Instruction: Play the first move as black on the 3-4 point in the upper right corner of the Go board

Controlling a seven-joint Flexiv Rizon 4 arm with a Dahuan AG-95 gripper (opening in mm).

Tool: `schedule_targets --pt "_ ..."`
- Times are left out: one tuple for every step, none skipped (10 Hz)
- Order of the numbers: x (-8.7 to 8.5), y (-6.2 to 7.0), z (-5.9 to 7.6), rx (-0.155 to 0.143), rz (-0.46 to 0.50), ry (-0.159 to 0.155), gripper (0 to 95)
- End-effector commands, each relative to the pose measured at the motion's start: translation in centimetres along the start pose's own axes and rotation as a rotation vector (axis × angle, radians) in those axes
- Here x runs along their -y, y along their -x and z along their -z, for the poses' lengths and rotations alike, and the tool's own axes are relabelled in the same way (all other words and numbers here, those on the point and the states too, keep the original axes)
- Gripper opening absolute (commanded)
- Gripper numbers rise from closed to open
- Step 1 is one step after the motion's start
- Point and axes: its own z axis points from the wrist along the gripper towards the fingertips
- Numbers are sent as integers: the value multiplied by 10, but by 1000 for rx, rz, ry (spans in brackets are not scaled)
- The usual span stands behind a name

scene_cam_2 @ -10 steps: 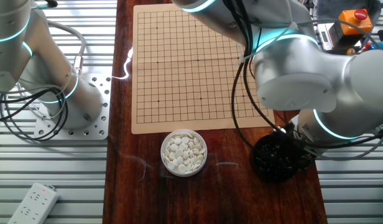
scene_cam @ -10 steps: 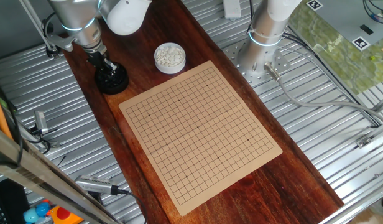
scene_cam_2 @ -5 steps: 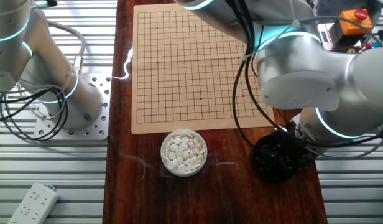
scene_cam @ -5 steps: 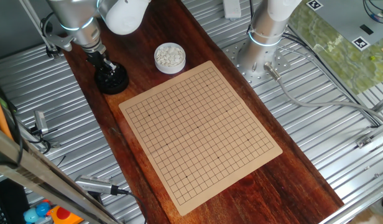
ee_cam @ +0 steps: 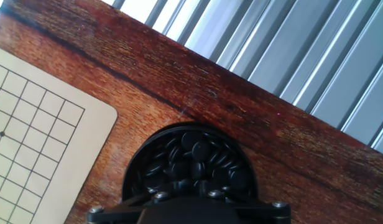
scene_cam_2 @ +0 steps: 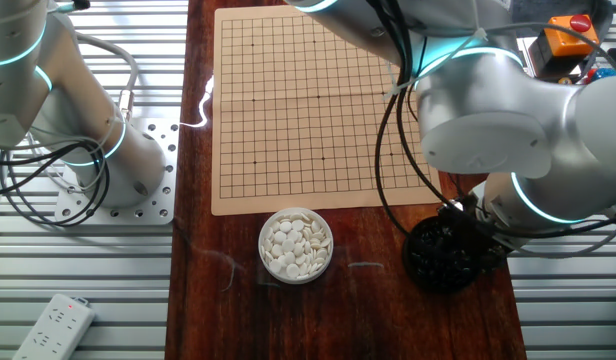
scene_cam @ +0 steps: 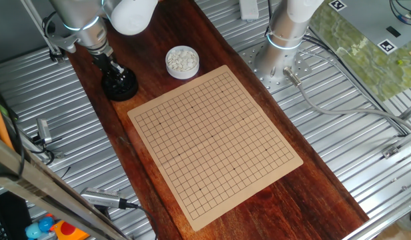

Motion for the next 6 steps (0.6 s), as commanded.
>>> schedule_targets --pt "-1 0 1 -1 0 1 190" --pt "-1 0 1 -1 2 1 190" --pt "-1 -1 1 0 2 1 190" --pt "-1 -1 1 1 3 2 190" --pt "-1 -2 1 3 5 4 190" --pt "-1 -3 0 6 5 5 190"
